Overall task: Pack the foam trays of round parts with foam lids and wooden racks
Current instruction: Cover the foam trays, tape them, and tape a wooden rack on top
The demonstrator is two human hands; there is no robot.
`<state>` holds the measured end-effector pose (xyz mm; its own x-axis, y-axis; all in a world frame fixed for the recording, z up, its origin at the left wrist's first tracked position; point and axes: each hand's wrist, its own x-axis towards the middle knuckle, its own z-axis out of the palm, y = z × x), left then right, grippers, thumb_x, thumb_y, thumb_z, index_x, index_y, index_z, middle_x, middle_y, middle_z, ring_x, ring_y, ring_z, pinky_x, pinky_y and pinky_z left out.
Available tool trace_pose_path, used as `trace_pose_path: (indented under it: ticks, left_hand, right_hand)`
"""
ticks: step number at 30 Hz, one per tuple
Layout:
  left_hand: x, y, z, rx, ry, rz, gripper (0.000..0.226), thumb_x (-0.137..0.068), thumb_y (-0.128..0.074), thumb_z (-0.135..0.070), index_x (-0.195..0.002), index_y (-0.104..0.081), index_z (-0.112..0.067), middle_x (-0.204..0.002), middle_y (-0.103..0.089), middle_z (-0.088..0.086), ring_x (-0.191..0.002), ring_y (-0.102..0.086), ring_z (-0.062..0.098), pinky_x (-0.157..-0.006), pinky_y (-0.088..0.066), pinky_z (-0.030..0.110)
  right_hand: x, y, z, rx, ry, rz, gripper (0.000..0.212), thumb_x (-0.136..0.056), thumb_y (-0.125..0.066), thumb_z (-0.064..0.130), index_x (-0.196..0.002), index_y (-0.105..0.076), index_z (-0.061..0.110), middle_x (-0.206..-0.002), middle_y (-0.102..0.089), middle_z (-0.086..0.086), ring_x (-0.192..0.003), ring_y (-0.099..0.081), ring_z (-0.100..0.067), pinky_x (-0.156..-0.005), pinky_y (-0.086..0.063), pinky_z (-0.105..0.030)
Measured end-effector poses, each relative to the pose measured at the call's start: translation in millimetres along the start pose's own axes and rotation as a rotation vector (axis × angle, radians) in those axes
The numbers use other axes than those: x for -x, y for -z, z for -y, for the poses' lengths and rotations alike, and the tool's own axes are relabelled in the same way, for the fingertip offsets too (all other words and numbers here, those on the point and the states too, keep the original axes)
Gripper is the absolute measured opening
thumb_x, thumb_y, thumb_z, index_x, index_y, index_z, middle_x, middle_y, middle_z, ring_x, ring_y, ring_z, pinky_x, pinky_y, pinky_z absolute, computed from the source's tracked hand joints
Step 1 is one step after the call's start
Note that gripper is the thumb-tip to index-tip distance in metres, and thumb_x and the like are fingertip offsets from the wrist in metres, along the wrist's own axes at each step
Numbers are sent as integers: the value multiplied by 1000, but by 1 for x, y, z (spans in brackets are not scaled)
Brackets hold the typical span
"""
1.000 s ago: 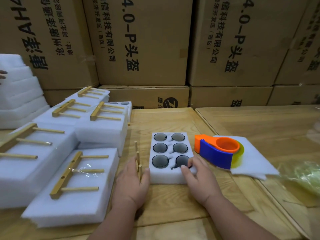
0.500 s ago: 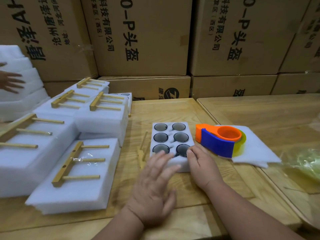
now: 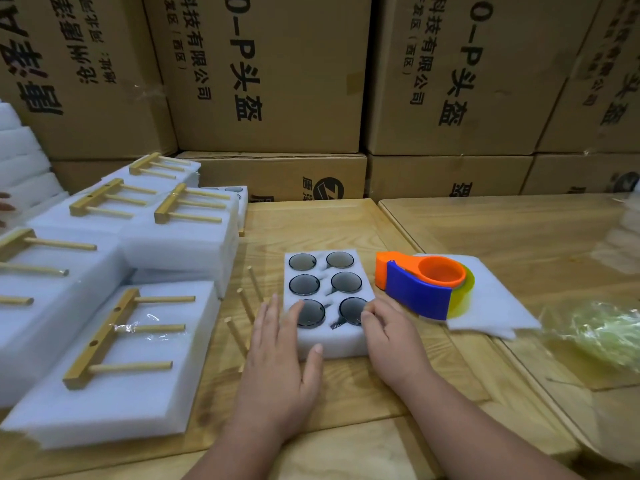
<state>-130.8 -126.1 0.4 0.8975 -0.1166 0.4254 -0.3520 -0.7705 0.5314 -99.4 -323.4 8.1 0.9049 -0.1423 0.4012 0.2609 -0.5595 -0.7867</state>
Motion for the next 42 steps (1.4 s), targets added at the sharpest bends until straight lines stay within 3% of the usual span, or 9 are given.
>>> trace_pose_path:
  ticks: [3,5,11,16,21,26,32,37,42]
  left_hand:
    - [-2,-4,2,47,16,34,75,-89,-23,-65,-158,-18,-36,-171,-1,-4,-154,12,2,-122,-2,23]
    - [-2,-6,3,58,14,46,69,-93,-30,-62,-156,-15,-40,-171,0,-5,-149,14,-8,-120,-9,23]
    - [-5,-9,6,102,22,51,68,-96,-41,-54,-154,-8,-43,-169,-10,-13,-153,3,-3,-118,-14,20]
    - [-5,-8,5,102,60,73,69,-97,-43,-52,-156,-9,-40,-168,-12,-12,-154,-8,5,-122,-22,30]
    - [-4,-8,3,80,81,88,69,-97,-43,-53,-155,-7,-45,-169,-5,-8,-155,-11,9,-121,-20,29]
    - [-6,-8,3,46,90,98,62,-98,-43,-54,-152,-15,-43,-169,-5,-6,-155,-8,9,-121,-22,30]
    - [-6,-8,2,44,101,112,59,-98,-42,-55,-150,-18,-44,-169,0,-7,-155,-7,9,-122,-19,29]
    - [-6,-7,2,42,99,128,57,-98,-41,-55,-150,-22,-42,-169,0,-7,-155,-6,10,-123,-19,29]
    - [-6,-7,3,29,103,137,53,-98,-38,-56,-146,-25,-40,-169,0,-5,-154,-13,14,-121,-23,31]
  right_hand:
    - [5,1,-1,41,42,-6,18,-99,-53,14,-83,-61,19,-114,-61,11,-111,-57,-12,-92,-43,-29]
    - [9,1,3,85,85,-36,14,-101,-52,16,-96,-65,17,-135,-53,9,-130,-45,-7,-108,-30,-16]
    - [-25,55,23,24,326,-248,17,-98,-46,26,-108,-60,26,-115,-61,9,-112,-57,-14,-97,-43,-24]
    - [-94,132,-15,174,-206,-486,26,-97,-54,14,-122,-56,19,-121,-62,-10,-110,-60,-30,-93,-50,-41]
    - [-116,172,-55,538,-790,-72,54,-97,-64,22,-143,-49,-2,-143,-53,-24,-127,-54,-43,-99,-48,-45]
    - [-119,172,-60,563,-922,250,62,-96,-70,32,-143,-51,-4,-151,-48,-21,-133,-51,-35,-101,-42,-41]
    - [-119,168,-49,703,-903,139,79,-78,-89,34,-138,-53,-3,-129,-59,-21,-113,-60,-35,-79,-42,-35]
    - [-132,174,-34,723,-758,-25,52,-76,-90,30,-107,-62,-1,-81,-56,-12,-80,-57,-33,-69,-47,-37]
    - [-151,177,-3,732,-605,-92,34,-85,-80,27,-100,-65,1,-85,-59,-13,-82,-57,-35,-69,-45,-37]
